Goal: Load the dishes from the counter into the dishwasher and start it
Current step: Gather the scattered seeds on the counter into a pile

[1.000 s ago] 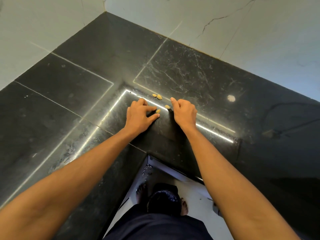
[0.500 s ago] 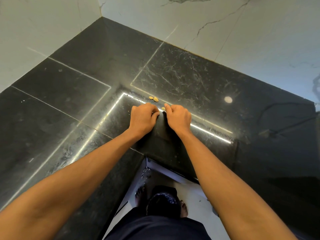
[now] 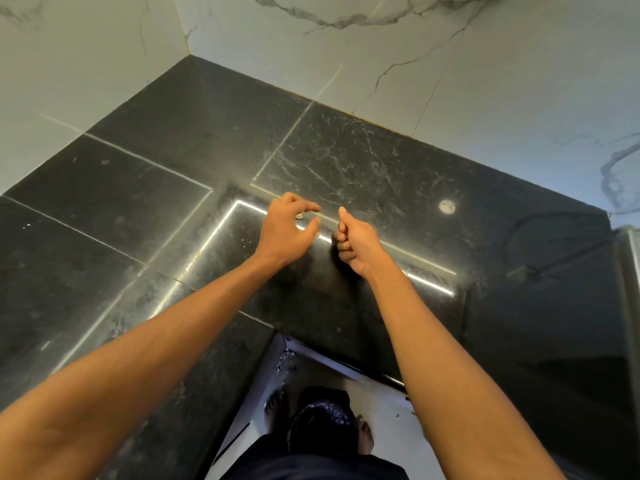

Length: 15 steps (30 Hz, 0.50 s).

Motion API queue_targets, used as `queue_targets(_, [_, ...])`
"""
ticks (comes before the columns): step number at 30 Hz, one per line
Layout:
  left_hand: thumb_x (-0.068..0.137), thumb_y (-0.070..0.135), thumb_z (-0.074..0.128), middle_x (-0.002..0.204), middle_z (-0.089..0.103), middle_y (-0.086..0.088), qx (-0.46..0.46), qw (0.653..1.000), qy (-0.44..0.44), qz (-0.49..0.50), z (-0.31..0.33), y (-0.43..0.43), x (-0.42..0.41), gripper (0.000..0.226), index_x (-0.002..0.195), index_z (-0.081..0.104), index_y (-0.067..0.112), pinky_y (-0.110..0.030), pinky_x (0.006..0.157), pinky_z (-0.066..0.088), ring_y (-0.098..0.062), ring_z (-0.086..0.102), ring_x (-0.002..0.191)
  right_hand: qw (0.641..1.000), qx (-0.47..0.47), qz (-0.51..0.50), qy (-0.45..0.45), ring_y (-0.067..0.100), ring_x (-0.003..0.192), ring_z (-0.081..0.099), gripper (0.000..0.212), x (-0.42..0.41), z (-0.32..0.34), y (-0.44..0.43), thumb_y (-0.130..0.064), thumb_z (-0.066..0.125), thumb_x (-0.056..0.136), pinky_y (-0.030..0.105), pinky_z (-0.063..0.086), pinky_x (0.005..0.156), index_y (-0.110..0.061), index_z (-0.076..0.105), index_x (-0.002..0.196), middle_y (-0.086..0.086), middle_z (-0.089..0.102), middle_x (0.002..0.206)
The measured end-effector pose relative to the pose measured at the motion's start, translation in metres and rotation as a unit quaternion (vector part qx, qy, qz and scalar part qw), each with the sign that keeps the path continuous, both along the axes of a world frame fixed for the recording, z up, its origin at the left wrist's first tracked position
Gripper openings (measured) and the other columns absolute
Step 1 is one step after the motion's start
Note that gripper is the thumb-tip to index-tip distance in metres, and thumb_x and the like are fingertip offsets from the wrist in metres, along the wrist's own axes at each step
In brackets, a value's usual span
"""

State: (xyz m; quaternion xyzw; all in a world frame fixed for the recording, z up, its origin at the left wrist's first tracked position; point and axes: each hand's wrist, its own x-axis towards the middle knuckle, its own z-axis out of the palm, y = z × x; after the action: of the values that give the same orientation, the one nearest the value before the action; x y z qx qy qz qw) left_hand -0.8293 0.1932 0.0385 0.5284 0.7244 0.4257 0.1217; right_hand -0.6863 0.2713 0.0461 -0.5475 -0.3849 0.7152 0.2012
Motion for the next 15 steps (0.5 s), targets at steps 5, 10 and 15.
queue_targets(5, [0.087, 0.04, 0.068, 0.119, 0.061, 0.003, -0.138, 0.978, 0.149, -0.04, -0.019, 0.0, -0.05, 0.047, 0.13, 0.063, 0.025, -0.043, 0.093, 0.045, -0.026, 0.051, 0.107, 0.883, 0.335, 0.144, -0.295, 0.022, 0.058, 0.048, 0.059, -0.01, -0.001, -0.004, -0.053, 0.044, 0.101, 0.033, 0.03, 0.054, -0.02, 0.039, 0.052, 0.0, 0.046, 0.055])
queue_targets(10, [0.09, 0.038, 0.066, 0.109, 0.061, -0.002, -0.142, 0.967, 0.18, -0.109, -0.016, 0.012, -0.056, 0.036, 0.123, 0.069, 0.022, -0.037, 0.089, 0.044, -0.027, 0.052, 0.101, 0.698, 0.49, 0.28, -0.44, 0.034, 0.086, 0.065, 0.064, -0.026, -0.011, -0.012, -0.065, 0.032, 0.1, 0.036, 0.04, 0.064, -0.013, 0.064, 0.08, 0.012, 0.07, 0.088])
queue_targets(15, [0.091, 0.022, 0.066, 0.092, 0.062, -0.007, -0.1, 0.973, 0.186, -0.094, -0.021, 0.017, -0.047, 0.015, 0.097, 0.077, 0.013, -0.033, 0.076, 0.039, -0.028, 0.055, 0.084, 0.627, 0.532, 0.348, -0.449, 0.032, 0.086, 0.066, 0.056, -0.027, -0.01, -0.012, -0.058, 0.032, 0.103, 0.037, 0.041, 0.063, -0.015, 0.057, 0.078, 0.011, 0.069, 0.09])
